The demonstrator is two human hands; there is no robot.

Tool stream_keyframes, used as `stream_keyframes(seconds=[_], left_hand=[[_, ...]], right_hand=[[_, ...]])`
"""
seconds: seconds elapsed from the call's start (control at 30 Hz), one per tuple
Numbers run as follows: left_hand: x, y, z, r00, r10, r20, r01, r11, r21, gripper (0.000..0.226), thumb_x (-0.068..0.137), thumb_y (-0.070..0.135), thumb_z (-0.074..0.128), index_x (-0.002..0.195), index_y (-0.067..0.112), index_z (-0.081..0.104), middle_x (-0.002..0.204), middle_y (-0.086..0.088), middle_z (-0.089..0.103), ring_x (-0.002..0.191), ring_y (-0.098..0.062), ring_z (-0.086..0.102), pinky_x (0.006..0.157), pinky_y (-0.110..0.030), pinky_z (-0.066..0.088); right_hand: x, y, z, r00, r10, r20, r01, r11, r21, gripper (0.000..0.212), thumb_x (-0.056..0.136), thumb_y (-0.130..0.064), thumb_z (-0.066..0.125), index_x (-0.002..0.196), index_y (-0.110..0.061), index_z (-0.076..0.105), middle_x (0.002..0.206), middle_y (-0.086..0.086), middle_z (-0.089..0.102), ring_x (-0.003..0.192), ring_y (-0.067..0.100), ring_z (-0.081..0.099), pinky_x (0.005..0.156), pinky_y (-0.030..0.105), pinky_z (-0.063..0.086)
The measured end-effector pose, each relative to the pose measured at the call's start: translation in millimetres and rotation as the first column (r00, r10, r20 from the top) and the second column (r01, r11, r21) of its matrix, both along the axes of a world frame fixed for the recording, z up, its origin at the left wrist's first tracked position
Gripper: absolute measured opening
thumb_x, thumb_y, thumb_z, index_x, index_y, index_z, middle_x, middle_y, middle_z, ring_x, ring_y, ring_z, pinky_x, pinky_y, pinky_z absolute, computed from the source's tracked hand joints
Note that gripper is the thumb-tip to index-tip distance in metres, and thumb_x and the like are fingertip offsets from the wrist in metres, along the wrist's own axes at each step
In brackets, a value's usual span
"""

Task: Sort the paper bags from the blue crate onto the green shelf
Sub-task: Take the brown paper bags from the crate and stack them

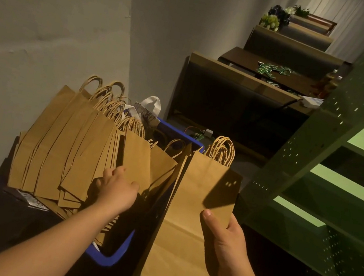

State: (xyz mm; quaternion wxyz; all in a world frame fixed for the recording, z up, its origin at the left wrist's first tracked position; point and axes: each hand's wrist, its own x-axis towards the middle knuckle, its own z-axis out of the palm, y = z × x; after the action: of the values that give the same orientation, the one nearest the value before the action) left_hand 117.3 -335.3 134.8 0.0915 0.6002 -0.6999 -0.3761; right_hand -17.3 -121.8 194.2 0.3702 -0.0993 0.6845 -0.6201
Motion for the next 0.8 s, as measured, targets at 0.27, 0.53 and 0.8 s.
stream_keyframes(seconds=[0.27,0.53,0.8], left_hand=[[-1.0,-4.6,-9.2,0.974,-0.084,0.211,0.103,0.991,-0.085,0.066,0.100,0.032,0.059,0.158,0.020,0.032,0.156,-0.009,0.028,0.136,-0.032,0.036,0.102,-0.040,0.048],[-4.9,-1.9,-13.2,0.933,-0.128,0.335,0.155,0.986,-0.055,0.087,0.097,0.050,0.055,0.165,0.021,0.009,0.168,-0.010,0.016,0.150,-0.034,0.018,0.120,-0.052,0.027],[-2.1,3.9,-10.7,0.955,-0.162,0.250,0.194,0.975,-0.108,0.079,0.097,0.036,0.064,0.163,0.026,0.021,0.165,-0.010,0.018,0.148,-0.037,0.024,0.117,-0.049,0.038]], right_hand=[[0.3,1.3,1.6,1.000,-0.013,0.009,0.013,1.000,-0.010,0.027,0.088,-0.026,0.075,0.113,-0.026,0.064,0.100,-0.002,0.076,0.091,0.018,0.070,0.070,0.028,0.047],[0.3,2.8,-0.4,0.999,-0.028,0.017,0.028,1.000,-0.013,0.032,0.087,-0.026,0.076,0.116,-0.024,0.064,0.103,0.000,0.075,0.095,0.021,0.070,0.073,0.030,0.047],[2.2,1.6,-2.9,1.000,-0.023,0.020,0.023,1.000,-0.003,0.033,0.087,-0.027,0.076,0.117,-0.023,0.065,0.105,0.001,0.075,0.096,0.023,0.070,0.073,0.032,0.047]])
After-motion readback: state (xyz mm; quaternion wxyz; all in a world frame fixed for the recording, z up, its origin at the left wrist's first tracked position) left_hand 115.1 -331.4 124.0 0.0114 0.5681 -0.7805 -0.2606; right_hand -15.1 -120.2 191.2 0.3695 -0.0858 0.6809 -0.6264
